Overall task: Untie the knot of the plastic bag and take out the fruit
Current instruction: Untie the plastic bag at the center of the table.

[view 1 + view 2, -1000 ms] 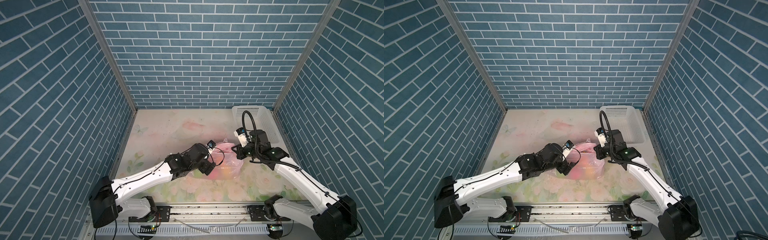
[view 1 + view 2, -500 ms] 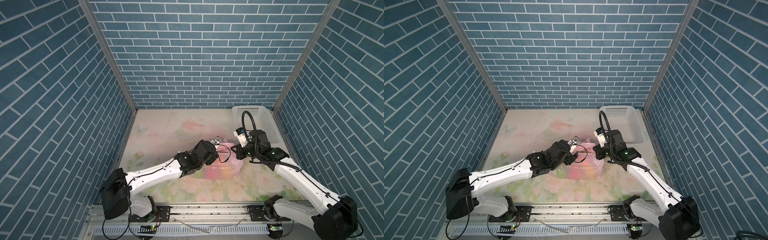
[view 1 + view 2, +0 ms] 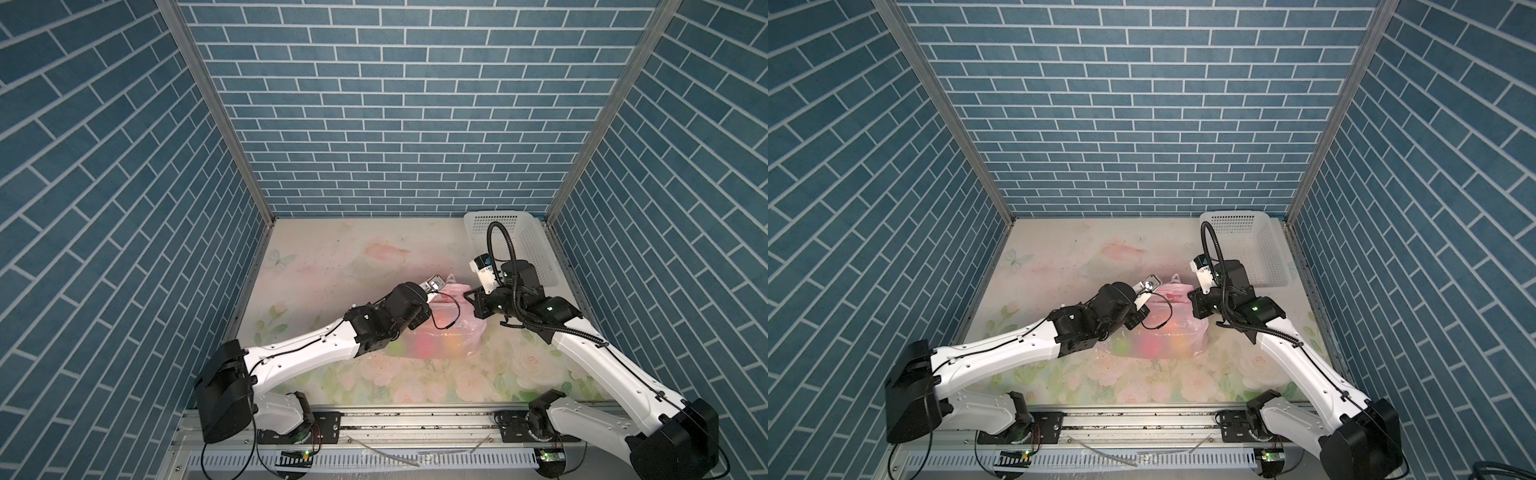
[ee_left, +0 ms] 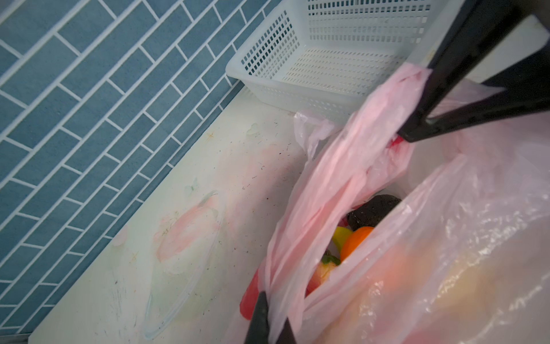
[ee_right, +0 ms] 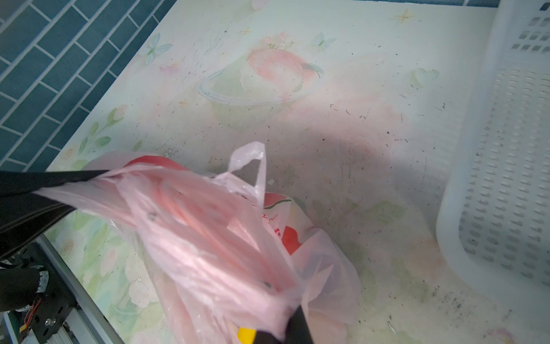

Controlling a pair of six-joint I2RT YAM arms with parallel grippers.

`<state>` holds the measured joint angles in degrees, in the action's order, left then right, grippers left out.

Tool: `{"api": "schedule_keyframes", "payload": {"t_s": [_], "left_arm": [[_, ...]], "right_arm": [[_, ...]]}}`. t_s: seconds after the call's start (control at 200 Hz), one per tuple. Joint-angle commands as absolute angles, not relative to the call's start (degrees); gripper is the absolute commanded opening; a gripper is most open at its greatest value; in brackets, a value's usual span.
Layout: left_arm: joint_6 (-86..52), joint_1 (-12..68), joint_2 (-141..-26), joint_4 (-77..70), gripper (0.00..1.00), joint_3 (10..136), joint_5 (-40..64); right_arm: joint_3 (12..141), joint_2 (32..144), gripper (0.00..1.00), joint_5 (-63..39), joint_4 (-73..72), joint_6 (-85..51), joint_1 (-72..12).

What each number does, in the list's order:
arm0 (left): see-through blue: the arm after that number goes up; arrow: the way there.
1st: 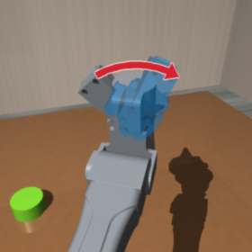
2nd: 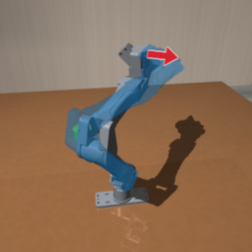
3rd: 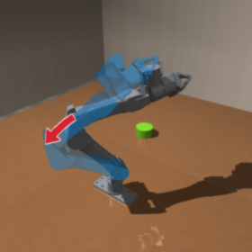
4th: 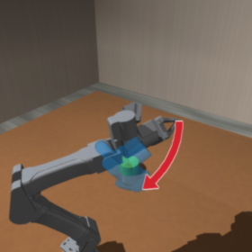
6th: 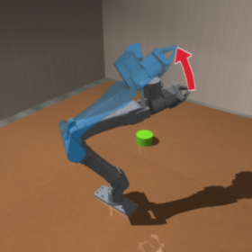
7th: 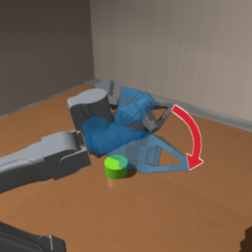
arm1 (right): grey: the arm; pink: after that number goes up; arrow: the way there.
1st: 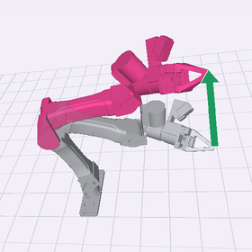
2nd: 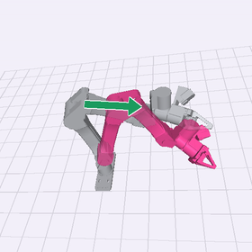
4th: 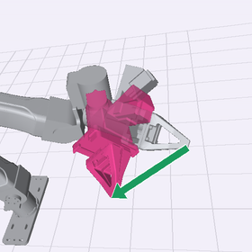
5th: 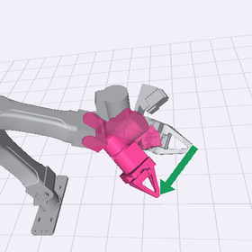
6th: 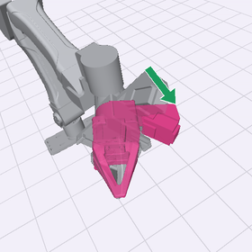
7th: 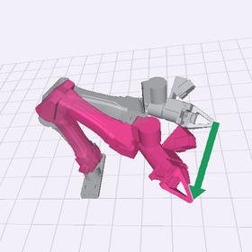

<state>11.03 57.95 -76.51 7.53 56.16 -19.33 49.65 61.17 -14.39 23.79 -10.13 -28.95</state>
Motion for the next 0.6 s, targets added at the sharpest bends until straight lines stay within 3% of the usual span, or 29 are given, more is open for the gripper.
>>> {"api": "schedule_keyframes", "payload": {"t_s": [0.0, 0.415, 0.595], "left_arm": [[11.5, 55.4, -72.3, 9.0, 0.00, 54.0, -13.7], [2.1, 40.2, -58.9, 5.7, 0.00, 44.9, -1.2], [2.0, 36.2, -58.9, 4.1, 0.00, 46.1, 6.2]], "right_arm": [[49.4, 59.8, 0.00, -12.6, 22.4, -12.4, -28.1], [46.8, 59.0, 0.00, -14.1, 17.7, -14.6, -25.9], [48.6, 62.0, 0.00, -17.1, 16.2, -13.9, -25.3]]}}
